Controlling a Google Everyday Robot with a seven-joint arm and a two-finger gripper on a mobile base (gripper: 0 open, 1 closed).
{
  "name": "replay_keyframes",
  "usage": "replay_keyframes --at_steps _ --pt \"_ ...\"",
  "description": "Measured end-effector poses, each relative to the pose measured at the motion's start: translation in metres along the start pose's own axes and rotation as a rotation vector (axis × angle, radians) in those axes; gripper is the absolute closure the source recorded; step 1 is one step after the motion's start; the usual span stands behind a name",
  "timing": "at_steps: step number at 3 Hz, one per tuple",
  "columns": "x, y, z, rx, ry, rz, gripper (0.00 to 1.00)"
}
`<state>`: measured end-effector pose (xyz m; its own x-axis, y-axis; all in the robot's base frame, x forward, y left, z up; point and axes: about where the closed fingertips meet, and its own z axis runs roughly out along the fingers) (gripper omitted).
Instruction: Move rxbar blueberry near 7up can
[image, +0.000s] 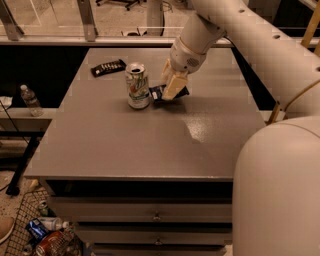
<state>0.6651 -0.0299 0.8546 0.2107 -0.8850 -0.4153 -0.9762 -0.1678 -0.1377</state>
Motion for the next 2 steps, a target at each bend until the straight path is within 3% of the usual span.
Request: replay_keyframes --at_steps 2 --pt "-0.0015 -0.0033 0.0067 0.002 -0.004 -0.001 0.35"
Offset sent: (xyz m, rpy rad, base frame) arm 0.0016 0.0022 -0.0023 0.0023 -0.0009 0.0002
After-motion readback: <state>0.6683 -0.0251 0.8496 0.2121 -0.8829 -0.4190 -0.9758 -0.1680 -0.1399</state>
